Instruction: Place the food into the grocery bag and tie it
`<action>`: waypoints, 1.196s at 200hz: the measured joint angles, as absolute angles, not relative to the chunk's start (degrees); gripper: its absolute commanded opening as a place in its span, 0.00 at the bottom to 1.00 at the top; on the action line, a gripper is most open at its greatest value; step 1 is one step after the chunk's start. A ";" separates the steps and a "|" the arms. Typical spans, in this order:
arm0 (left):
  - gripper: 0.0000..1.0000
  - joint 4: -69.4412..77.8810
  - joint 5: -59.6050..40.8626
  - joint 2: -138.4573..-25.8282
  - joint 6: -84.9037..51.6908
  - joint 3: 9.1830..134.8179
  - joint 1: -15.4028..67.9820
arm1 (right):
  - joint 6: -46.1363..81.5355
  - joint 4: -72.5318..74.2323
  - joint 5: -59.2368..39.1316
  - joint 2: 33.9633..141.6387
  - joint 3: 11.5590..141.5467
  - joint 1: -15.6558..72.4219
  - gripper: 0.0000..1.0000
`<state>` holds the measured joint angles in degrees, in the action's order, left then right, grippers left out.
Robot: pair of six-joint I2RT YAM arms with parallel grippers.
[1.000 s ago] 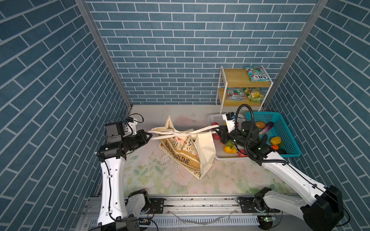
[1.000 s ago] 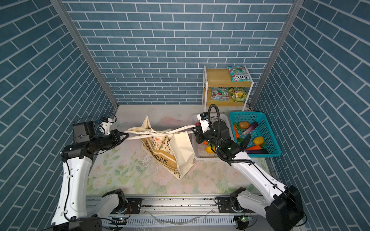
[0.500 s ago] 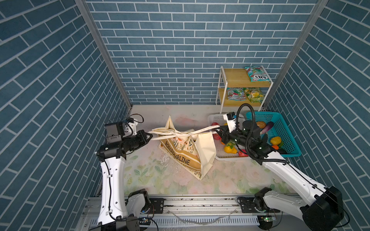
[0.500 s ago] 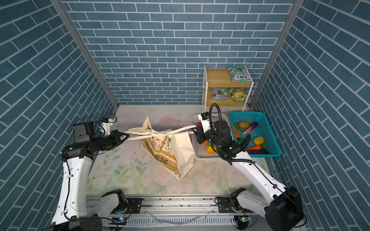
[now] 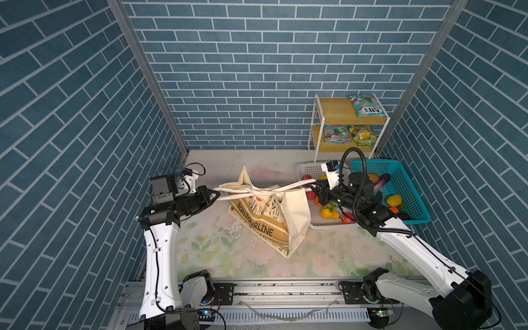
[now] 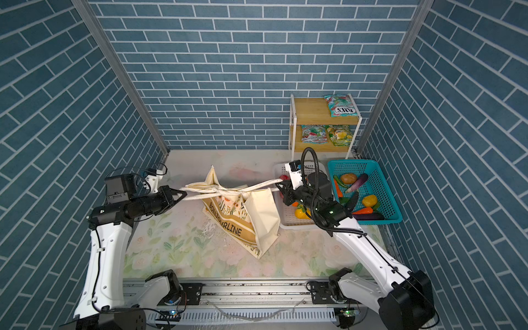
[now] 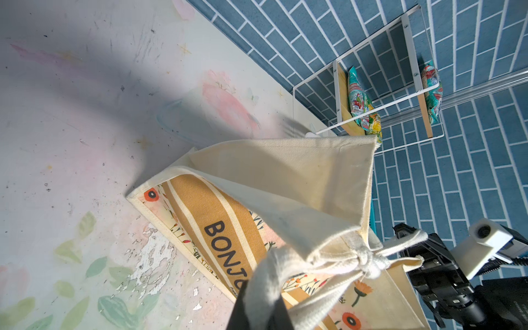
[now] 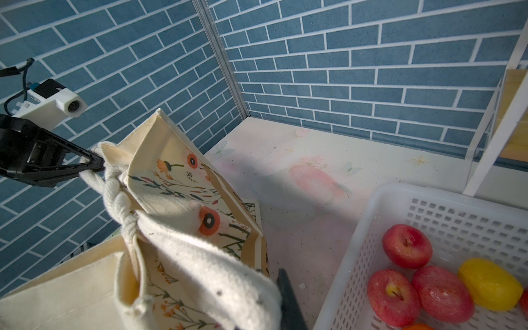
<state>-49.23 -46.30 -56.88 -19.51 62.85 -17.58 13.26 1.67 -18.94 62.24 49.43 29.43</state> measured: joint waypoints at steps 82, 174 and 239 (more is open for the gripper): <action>0.00 -49.21 -51.33 -56.64 -20.78 62.63 -18.94 | 15.18 1.91 -24.21 62.24 49.43 27.33 0.00; 0.00 -41.32 -36.86 -57.23 -21.87 66.19 -2.87 | 15.07 2.59 -20.88 62.37 50.15 25.39 0.00; 0.00 -35.03 -28.32 -57.23 -22.28 67.05 3.99 | 13.43 4.12 -14.55 65.76 52.97 28.05 0.00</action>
